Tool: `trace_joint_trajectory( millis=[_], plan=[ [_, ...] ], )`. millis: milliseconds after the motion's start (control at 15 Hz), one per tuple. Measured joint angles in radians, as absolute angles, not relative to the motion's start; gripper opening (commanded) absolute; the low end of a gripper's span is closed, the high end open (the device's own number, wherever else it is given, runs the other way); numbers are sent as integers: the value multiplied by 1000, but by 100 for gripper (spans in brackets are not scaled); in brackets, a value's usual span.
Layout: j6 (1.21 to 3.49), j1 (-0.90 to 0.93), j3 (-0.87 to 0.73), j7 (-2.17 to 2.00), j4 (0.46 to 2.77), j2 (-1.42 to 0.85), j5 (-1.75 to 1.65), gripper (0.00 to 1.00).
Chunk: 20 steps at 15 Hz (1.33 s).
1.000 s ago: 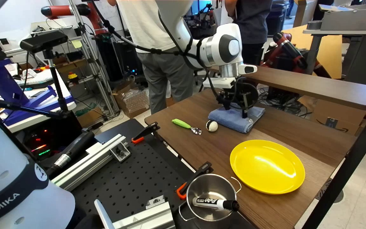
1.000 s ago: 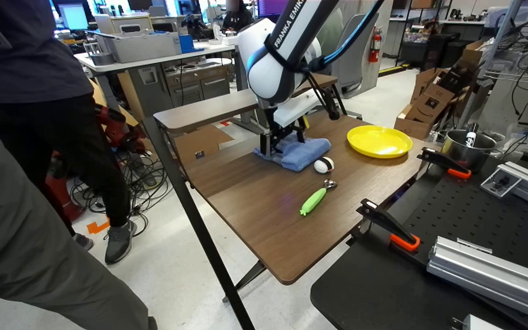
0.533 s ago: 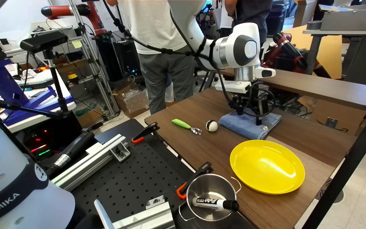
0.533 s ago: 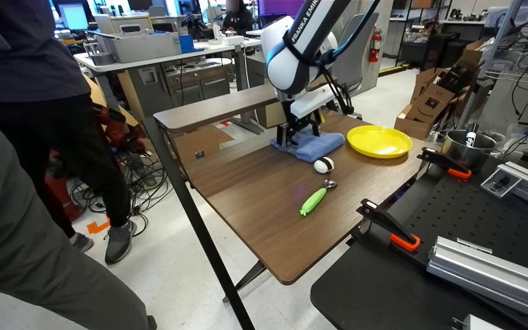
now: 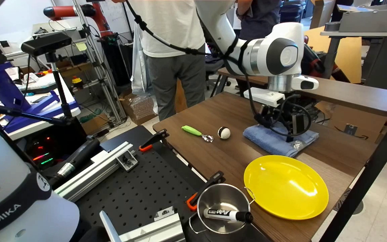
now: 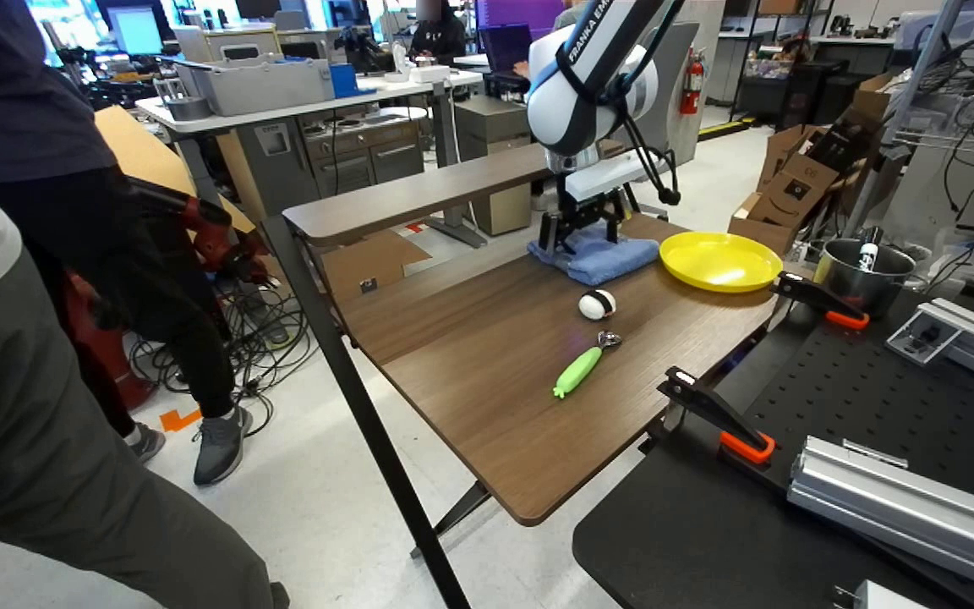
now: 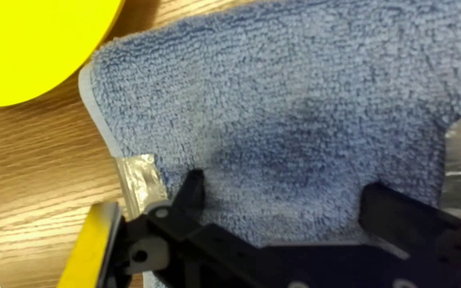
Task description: Move the blue towel to the right of the table
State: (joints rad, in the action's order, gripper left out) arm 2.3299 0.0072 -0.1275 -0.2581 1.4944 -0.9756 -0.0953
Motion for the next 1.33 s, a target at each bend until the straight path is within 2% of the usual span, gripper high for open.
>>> trace_joint_trajectory(
  millis=[800,1333],
  plan=[
    [2315,-53,-93,-238,1475,-908,11,100],
    [2290,-53,-69,-197,1601,-767,24,100]
  ],
)
